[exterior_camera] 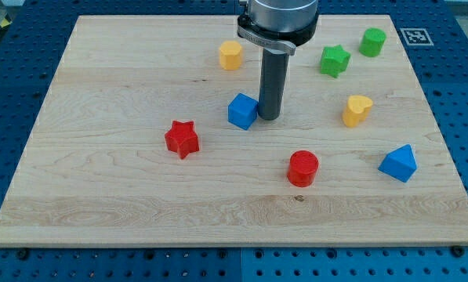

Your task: Move the arm below the yellow heart

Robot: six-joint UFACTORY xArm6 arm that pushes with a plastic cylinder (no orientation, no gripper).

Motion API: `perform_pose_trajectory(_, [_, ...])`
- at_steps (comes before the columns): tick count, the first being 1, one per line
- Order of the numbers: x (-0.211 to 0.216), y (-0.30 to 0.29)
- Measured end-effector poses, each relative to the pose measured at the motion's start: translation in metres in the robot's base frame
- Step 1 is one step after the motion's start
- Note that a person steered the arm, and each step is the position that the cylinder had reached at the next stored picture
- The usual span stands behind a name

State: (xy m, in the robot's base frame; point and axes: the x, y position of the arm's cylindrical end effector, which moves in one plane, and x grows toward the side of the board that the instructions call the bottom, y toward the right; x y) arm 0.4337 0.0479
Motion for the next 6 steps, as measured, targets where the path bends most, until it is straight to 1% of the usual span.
perform_pose_trajectory(1, [0.011, 0.024])
perform_pose_trajectory(2, [0.047, 0.087])
perform_pose_trajectory(3, [0.048, 0.095])
perform_pose_trajectory(4, [0.040, 0.105])
perform_pose_trajectory(5, [0.026, 0.131])
perform_pose_trajectory(6, [0.026, 0.133])
